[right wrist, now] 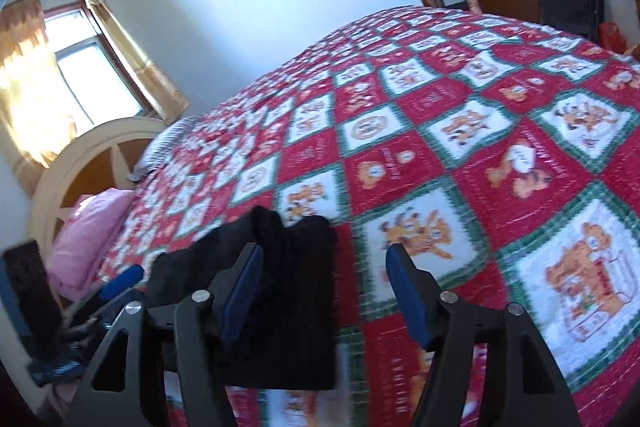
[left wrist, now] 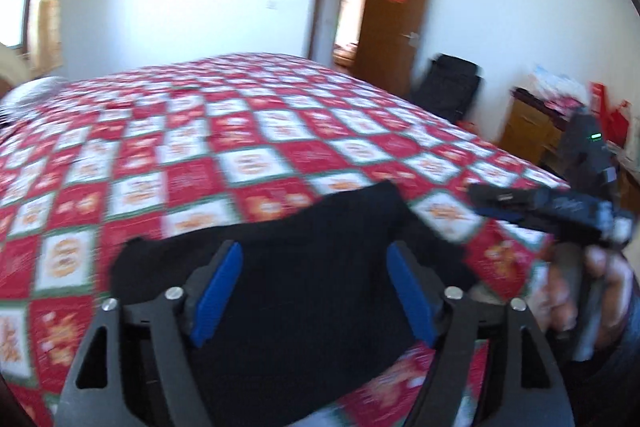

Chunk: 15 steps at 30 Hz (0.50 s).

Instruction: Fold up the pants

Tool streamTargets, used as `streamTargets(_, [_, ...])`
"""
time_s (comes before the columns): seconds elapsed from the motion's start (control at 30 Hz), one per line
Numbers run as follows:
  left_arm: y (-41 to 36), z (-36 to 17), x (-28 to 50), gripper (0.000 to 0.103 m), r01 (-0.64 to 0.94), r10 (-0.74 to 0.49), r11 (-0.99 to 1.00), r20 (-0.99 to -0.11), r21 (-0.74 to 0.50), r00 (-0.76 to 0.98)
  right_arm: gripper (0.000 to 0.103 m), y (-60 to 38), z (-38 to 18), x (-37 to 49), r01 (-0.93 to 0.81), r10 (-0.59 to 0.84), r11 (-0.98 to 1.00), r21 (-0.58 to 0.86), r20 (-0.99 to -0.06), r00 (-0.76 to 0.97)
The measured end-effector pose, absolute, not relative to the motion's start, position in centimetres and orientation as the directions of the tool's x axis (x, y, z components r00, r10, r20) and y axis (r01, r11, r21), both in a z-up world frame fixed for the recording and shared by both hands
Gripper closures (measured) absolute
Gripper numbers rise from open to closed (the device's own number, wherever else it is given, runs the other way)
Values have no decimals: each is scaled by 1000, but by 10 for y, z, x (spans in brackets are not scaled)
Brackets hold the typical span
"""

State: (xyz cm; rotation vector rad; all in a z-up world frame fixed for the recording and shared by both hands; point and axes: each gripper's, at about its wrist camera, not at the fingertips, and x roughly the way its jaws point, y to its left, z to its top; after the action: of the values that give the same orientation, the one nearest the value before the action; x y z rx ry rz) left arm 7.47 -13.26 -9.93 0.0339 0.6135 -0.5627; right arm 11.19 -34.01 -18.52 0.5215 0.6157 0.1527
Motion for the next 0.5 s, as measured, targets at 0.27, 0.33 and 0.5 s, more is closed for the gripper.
streamTargets(0.27, [-90, -124, 90, 15, 364, -393, 915, -579, -172, 715, 34, -278, -198, 137, -43, 329, 908, 416, -647, 688])
streamTargets(0.33, [-89, -129, 92, 12, 356, -385, 919, -583, -171, 715, 35, -271, -207, 138, -41, 324, 915, 402, -669, 669])
streamTargets(0.5, [-84, -134, 91, 8, 353, -381, 920, -589, -169, 712, 85, -271, -199, 127, -78, 329, 919, 387, -640, 694])
